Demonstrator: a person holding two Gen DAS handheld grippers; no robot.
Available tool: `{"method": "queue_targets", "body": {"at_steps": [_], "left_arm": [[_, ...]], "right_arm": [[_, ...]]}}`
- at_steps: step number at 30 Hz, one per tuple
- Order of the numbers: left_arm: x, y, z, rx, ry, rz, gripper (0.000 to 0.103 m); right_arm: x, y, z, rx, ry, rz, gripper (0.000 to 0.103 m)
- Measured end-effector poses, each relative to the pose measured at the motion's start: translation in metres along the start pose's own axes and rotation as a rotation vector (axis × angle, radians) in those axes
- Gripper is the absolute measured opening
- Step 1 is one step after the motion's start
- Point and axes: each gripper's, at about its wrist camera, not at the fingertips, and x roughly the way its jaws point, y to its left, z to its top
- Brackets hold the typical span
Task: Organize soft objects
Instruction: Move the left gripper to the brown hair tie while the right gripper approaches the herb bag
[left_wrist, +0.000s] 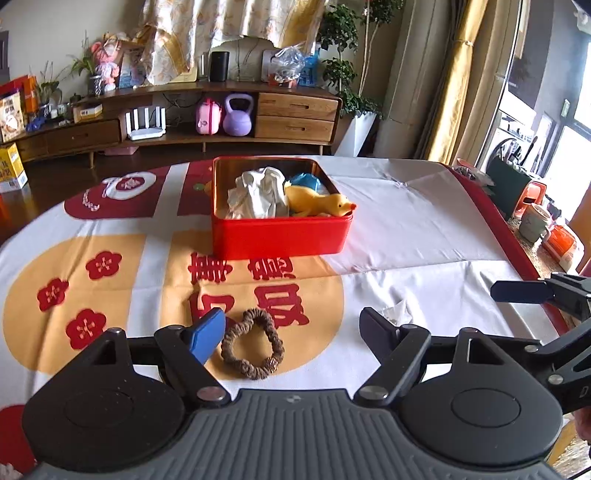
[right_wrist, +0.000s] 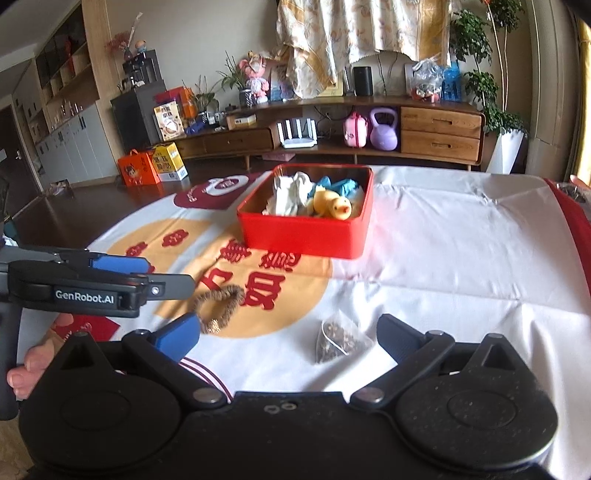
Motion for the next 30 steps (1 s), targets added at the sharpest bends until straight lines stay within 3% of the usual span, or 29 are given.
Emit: {"method": "queue_targets", "body": {"at_steps": [6,22,30], "left_arm": [[0.015,0.009,-0.017,-0.047,0.01,0.02,0.08],[0.062,0.013,-0.043,-0.011,0.058,0.112,0.08],[0.078,0.011,-0.043,0.021,0.045,0.142,0.08]], "right_arm": [[0.014,-0.01,-0.011,0.021,0.027,-0.015,0.102],[0.066,-0.022,-0.017,0.023,0.102,-0.038,0.097],[0.085,-0.03,-0.015,0.034,0.129,-0.04,0.086]]}}
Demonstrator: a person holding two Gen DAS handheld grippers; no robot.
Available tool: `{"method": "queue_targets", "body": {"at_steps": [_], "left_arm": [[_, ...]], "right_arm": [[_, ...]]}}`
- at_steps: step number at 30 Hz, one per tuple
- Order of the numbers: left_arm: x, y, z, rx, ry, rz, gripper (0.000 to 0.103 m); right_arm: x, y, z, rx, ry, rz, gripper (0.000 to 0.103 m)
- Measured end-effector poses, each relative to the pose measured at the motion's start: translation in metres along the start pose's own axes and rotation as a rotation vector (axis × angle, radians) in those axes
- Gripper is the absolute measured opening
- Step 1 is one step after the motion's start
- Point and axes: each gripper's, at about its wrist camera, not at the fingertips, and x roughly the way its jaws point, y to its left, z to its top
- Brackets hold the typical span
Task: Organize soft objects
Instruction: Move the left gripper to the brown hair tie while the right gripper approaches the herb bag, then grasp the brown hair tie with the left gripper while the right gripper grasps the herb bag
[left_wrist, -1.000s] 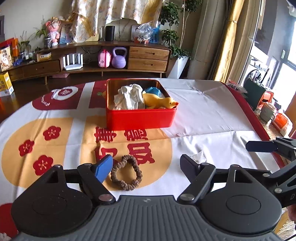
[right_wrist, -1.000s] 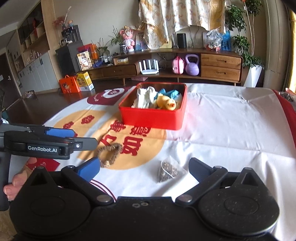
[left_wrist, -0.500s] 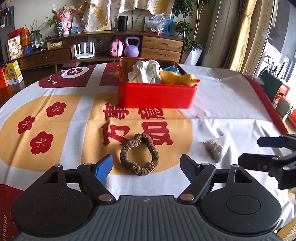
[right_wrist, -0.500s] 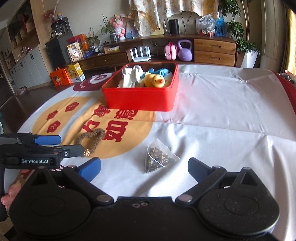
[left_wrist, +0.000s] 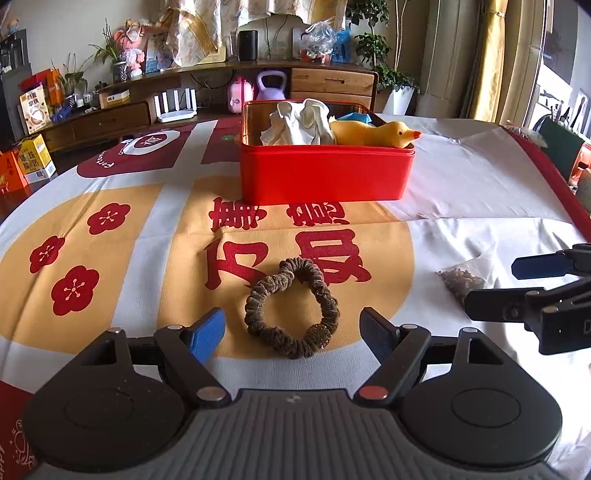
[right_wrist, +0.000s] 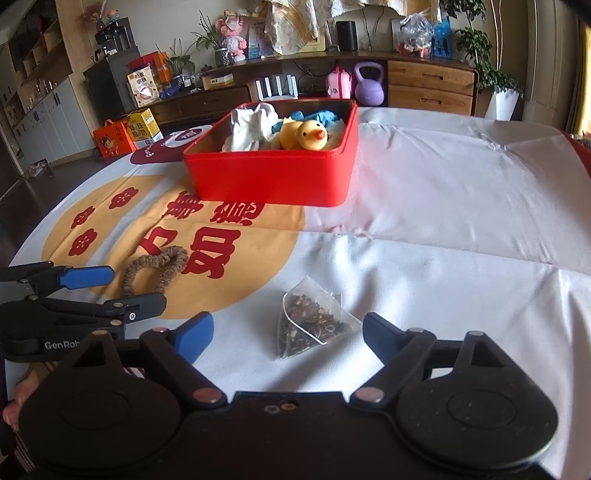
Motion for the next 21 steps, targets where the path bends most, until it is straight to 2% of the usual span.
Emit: {"method": "queue_targets", "body": {"at_steps": [10,15,19,21], "left_arm": [[0.014,-0.002,0.0,0.033,-0.013,0.021,0.08],[0.017,-0.006,-0.001,0.062,-0.019,0.034,0.079],[0.016,-0.007,0.0,0.071,-0.023,0.03,0.071],[0.016,-0.008,0.001,0.074,-0.023,0.026,0.063]], "right_arm": [[0.013,0.002,0.0,-0.006,0.013,-0.02,0.072],[0.016,0.004,-0.002,-0.018,0.019,-0.031,0.06],[0.017,0.007,-0.002,-0.03,0.015,-0.048,0.054],[0.017,0.008,-0.002,-0.031,0.015,-0.048,0.049]]}}
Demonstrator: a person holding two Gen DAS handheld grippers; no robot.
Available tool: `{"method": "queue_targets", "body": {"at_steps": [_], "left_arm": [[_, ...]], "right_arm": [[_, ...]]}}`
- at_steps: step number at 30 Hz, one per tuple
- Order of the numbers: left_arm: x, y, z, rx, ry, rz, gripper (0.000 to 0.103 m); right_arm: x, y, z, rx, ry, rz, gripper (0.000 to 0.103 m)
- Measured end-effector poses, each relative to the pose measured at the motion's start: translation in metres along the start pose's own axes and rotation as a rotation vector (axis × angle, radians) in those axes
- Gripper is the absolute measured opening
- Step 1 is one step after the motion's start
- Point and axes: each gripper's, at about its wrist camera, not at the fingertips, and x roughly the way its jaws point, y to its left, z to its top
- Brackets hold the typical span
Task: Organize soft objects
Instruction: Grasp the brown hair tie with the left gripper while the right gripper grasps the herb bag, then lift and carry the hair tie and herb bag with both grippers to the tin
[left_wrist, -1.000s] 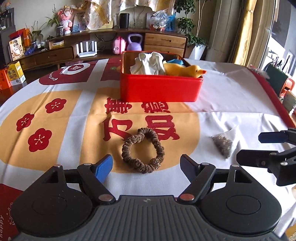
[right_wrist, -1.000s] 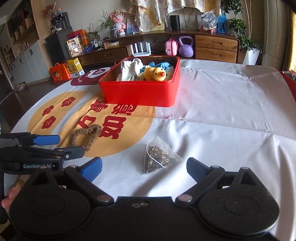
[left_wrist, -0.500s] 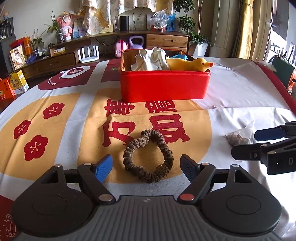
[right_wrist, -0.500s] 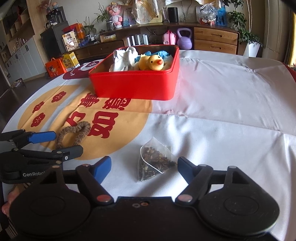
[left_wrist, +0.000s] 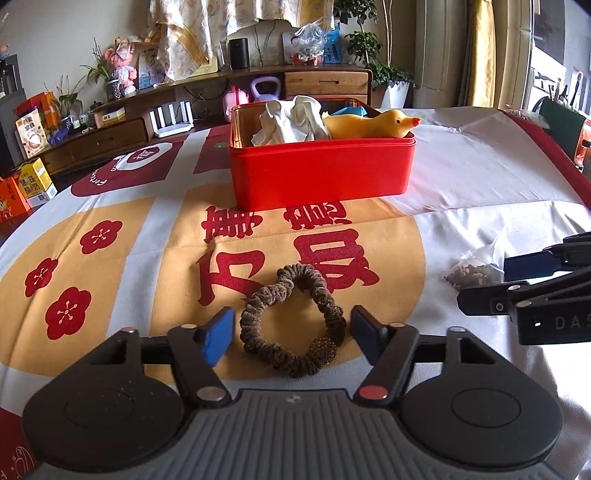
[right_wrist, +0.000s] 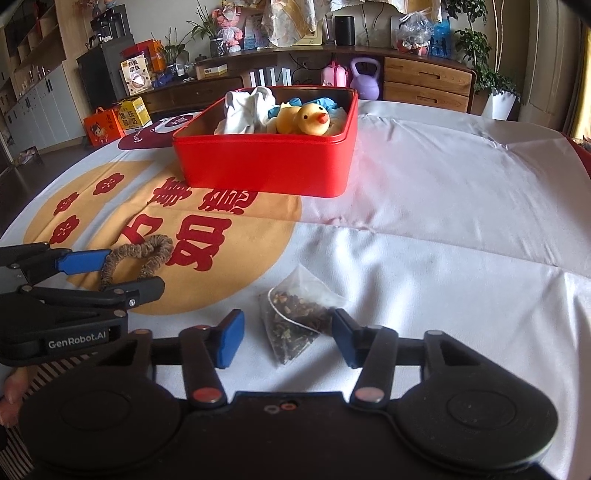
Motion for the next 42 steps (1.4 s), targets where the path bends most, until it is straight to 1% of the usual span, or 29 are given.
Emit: {"method": "queue_targets", "body": {"at_steps": [1,3,4,6,7,9,10,12,14,18,20,30,37,40,42], "left_arm": [[0.0,0.0,0.001,-0.001,0.001,-0.004,0.061],[0.0,0.0,0.001,-0.005,0.003,-0.011,0.054],[0.0,0.0,0.001,-0.007,0.003,-0.014,0.051],[0.0,0.001,0.002,-0.012,0.004,-0.023,0.042],[0.0,0.001,0.002,-0.012,0.005,-0.026,0.04],[0.0,0.001,0.004,-0.008,0.008,-0.035,0.032],[0.0,0.002,0.004,-0.007,0.01,-0.038,0.032],[0.0,0.004,0.004,-0.006,0.011,-0.043,0.024],[0.0,0.005,0.005,-0.005,0.014,-0.047,0.02],[-0.001,0.006,0.005,-0.008,0.02,-0.05,0.017],[-0.002,0.006,0.005,-0.007,0.02,-0.047,0.017],[-0.015,0.008,0.005,-0.028,0.017,-0.055,0.016],[-0.03,0.014,0.007,-0.057,0.005,-0.061,0.016],[-0.038,0.015,0.007,-0.048,-0.004,-0.048,0.016],[-0.043,0.017,0.007,-0.061,-0.001,-0.046,0.016]], "right_arm": [[0.0,0.0,0.0,0.0,0.0,0.0,0.047],[-0.001,0.001,0.0,-0.001,0.0,-0.002,0.042],[-0.001,0.002,-0.001,-0.003,0.0,-0.005,0.042],[-0.001,0.002,-0.001,-0.003,-0.001,-0.011,0.038],[-0.002,0.002,-0.001,-0.001,-0.001,-0.011,0.038],[-0.002,0.002,-0.001,0.003,-0.001,-0.009,0.035],[-0.002,0.003,-0.002,0.003,0.0,-0.006,0.035],[-0.003,0.004,-0.002,-0.001,0.001,-0.003,0.031],[-0.004,0.006,-0.003,-0.005,0.0,0.0,0.026],[-0.008,0.007,-0.004,-0.002,-0.013,0.0,0.015],[-0.01,0.007,-0.004,0.002,-0.016,0.002,0.012],[-0.028,0.006,-0.008,0.035,-0.037,0.011,0.011],[-0.048,0.009,-0.009,0.053,-0.047,0.037,0.011],[-0.057,0.01,-0.009,0.067,-0.049,0.054,0.011],[-0.064,0.011,-0.008,0.072,-0.051,0.062,0.011]]}}
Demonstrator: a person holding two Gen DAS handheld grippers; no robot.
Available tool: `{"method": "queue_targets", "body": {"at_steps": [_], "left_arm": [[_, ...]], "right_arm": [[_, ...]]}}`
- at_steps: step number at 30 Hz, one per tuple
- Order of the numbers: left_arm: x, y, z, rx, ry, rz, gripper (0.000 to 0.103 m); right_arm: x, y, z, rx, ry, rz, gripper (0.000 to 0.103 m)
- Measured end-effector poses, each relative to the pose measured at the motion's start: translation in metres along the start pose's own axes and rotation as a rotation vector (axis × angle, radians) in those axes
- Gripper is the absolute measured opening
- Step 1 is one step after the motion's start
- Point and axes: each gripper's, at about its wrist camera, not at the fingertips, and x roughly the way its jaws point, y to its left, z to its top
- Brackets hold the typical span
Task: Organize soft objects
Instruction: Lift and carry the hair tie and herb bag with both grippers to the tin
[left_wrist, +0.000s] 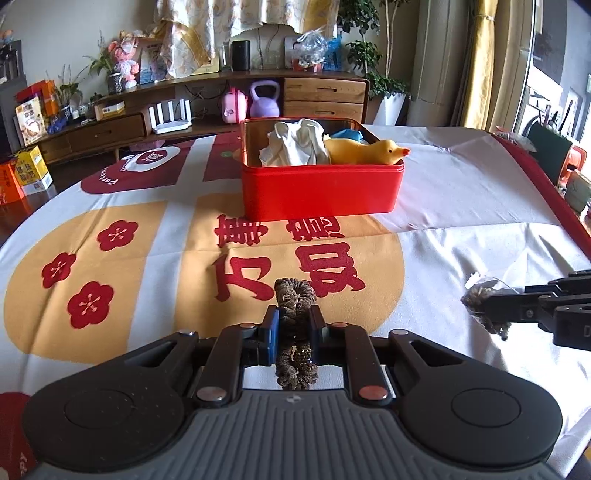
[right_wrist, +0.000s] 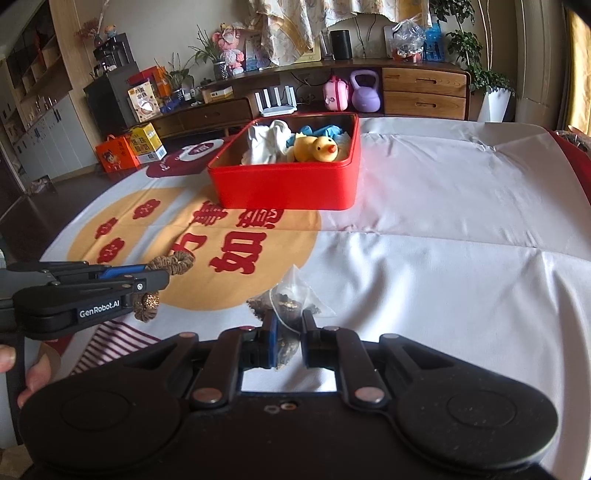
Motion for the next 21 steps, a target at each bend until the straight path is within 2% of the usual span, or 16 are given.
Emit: {"method": "queue_targets", "body": {"at_steps": [9,21], "left_arm": [[-0.029,0.002,0.009,-0.038,-0.001,-0.006,0.016],[-0.064,-0.008,0.037,-0.054,-0.042,-0.06,0.016]], "right_arm": [[-0.027,0.01,0.009,-0.007,-0.023,0.028,0.011],[-0.058,0.015,0.034,0.012,-0.075,0.072,0.012]]}}
